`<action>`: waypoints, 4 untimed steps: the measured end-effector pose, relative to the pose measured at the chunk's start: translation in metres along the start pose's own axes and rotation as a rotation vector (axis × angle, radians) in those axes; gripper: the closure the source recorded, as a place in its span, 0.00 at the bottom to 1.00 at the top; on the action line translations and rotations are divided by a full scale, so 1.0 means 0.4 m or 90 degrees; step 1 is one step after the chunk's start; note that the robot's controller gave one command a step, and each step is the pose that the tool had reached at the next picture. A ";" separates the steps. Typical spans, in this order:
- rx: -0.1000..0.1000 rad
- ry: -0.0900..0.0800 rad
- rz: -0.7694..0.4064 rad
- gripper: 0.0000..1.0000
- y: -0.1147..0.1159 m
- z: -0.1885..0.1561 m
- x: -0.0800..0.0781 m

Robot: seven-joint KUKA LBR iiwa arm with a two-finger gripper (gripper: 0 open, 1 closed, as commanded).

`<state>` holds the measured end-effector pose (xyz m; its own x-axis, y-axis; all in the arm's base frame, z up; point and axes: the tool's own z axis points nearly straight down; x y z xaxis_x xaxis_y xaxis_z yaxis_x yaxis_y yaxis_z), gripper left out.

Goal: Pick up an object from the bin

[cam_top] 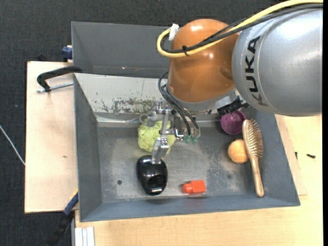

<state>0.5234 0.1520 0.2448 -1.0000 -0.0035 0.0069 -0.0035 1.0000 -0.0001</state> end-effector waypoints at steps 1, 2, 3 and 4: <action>-0.001 -0.005 0.002 0.00 -0.002 -0.011 -0.004; -0.002 -0.008 0.022 0.00 -0.053 0.147 -0.060; -0.006 -0.013 0.015 0.00 -0.093 0.311 -0.134; -0.007 -0.018 0.014 0.00 -0.090 0.309 -0.136</action>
Offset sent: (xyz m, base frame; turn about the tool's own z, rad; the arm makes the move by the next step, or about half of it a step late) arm 0.0568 -0.0585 -0.1748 0.0903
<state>0.5772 0.1162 0.1210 -0.9996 0.0191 -0.0215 0.0188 0.9998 0.0111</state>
